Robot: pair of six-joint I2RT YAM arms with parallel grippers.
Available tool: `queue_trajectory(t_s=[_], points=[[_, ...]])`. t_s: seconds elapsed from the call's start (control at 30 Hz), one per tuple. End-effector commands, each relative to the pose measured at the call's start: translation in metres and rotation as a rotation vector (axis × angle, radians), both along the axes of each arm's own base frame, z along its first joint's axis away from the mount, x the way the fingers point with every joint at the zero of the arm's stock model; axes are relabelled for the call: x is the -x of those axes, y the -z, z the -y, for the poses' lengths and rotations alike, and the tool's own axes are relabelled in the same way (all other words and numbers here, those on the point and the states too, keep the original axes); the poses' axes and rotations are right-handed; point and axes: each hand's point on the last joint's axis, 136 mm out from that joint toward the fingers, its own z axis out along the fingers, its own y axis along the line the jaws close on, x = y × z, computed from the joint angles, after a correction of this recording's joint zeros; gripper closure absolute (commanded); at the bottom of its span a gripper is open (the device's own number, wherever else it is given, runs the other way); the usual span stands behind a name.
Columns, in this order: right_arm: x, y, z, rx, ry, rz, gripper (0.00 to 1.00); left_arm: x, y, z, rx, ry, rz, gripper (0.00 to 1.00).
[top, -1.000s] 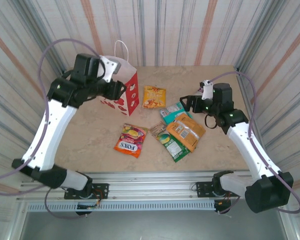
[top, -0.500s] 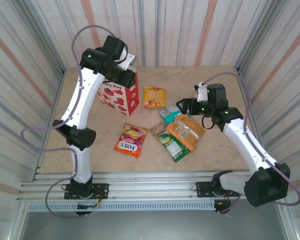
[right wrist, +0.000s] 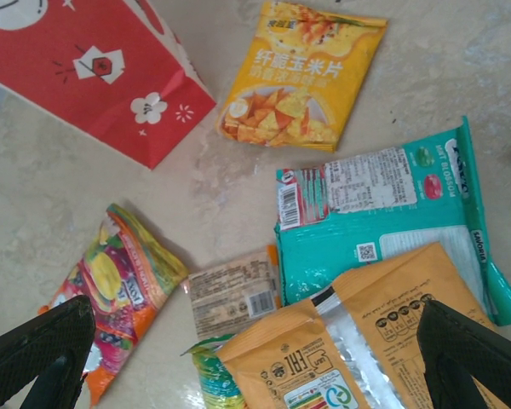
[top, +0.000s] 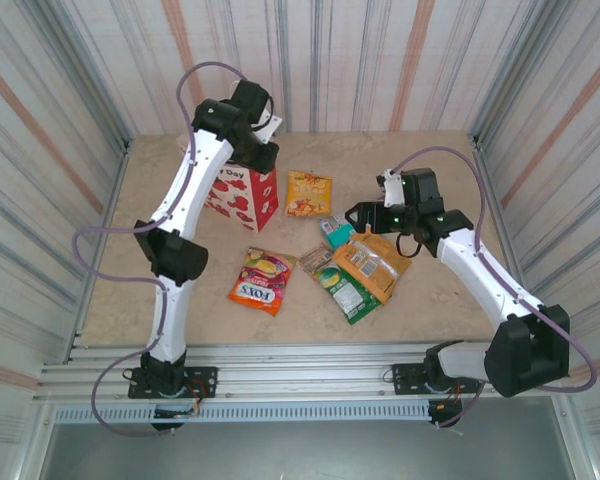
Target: Place the snacks into the paper bag
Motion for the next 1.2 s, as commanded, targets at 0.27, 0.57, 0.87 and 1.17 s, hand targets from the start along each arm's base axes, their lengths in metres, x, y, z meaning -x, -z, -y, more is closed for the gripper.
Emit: queue_trajectory(t_s=[0.27, 0.57, 0.87, 1.17], points=[[0.004, -0.024, -0.014, -0.029, -0.034, 0.061, 0.01, 0.023, -0.037, -0.039, -0.05, -0.088, 0.036, 1.0], [0.012, -0.034, -0.037, -0.061, -0.088, 0.082, 0.01, 0.086, -0.051, -0.075, -0.166, 0.032, 0.019, 1.0], [0.023, -0.035, -0.087, -0.074, -0.184, 0.101, 0.01, 0.131, -0.04, -0.12, -0.33, 0.124, 0.012, 1.0], [0.026, -0.028, -0.144, -0.087, -0.276, 0.096, 0.01, 0.156, -0.031, -0.131, -0.418, 0.336, 0.078, 1.0]])
